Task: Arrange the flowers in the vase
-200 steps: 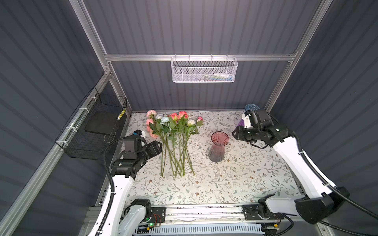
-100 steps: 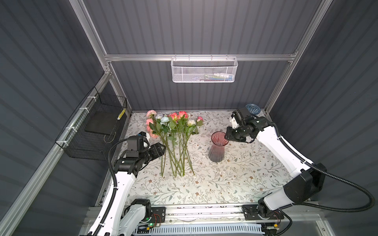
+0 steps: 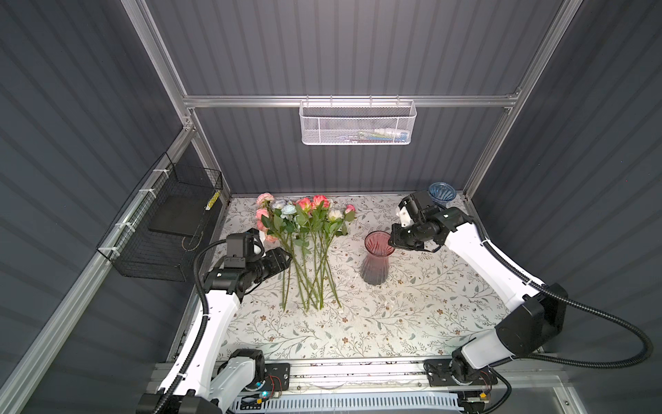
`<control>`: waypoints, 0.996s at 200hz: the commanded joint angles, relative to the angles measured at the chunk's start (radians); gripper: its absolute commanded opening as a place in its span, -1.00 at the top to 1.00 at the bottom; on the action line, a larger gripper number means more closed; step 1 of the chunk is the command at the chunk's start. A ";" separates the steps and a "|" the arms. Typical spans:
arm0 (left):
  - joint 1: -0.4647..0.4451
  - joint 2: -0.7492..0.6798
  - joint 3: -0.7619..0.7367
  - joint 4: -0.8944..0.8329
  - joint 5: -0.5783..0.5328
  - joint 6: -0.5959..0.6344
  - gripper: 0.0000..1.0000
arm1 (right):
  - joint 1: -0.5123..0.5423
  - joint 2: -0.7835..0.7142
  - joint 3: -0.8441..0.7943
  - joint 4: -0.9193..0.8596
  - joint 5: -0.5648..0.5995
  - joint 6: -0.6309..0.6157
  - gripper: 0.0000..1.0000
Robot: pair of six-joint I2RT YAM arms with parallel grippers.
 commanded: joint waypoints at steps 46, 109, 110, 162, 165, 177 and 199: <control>-0.052 0.166 0.089 0.074 0.013 -0.027 -0.30 | 0.033 0.004 -0.039 0.076 -0.107 0.015 0.49; -0.208 0.475 0.205 0.174 -0.080 -0.078 -0.21 | 0.033 -0.202 -0.107 0.047 0.028 -0.037 0.03; -0.208 0.479 0.206 0.177 -0.081 -0.080 -0.21 | 0.032 -0.207 -0.111 0.049 0.028 -0.038 0.01; -0.208 0.754 0.396 0.152 -0.096 -0.068 0.00 | 0.030 -0.536 -0.398 0.224 0.055 -0.016 -0.15; -0.208 0.765 0.403 0.151 -0.097 -0.065 0.00 | 0.030 -0.549 -0.410 0.228 0.057 -0.014 -0.15; -0.208 0.806 0.432 0.136 -0.119 -0.065 0.10 | 0.029 -0.587 -0.455 0.232 0.067 -0.003 -0.14; -0.208 0.852 0.462 0.116 -0.163 -0.065 0.19 | 0.027 -0.637 -0.516 0.232 0.090 0.008 -0.12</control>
